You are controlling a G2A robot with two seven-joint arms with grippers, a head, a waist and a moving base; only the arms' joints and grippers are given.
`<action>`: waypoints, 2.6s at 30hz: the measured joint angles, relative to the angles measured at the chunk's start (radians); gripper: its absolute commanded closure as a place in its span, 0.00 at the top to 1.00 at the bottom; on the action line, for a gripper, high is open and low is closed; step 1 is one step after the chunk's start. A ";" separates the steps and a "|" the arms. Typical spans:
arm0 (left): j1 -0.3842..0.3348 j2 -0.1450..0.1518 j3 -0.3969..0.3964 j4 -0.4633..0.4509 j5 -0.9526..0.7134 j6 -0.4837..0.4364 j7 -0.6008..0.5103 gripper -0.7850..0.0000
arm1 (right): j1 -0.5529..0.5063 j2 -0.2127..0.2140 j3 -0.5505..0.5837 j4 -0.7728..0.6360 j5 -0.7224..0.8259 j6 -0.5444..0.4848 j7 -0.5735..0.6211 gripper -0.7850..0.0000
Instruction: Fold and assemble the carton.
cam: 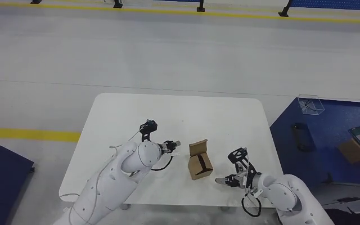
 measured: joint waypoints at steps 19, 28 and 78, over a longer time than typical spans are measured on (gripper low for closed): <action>-0.050 -0.062 0.122 0.070 0.004 -0.131 -0.098 1.00 | 0.103 -0.019 -0.077 0.070 0.002 0.148 -0.050 1.00; 0.002 -0.053 0.106 0.004 0.038 -0.113 -0.119 1.00 | 0.127 -0.025 -0.096 0.083 -0.014 0.184 -0.069 1.00; 0.025 -0.095 0.088 -0.003 0.118 -0.096 -0.192 1.00 | 0.009 -0.019 -0.032 -0.007 -0.003 0.118 -0.229 1.00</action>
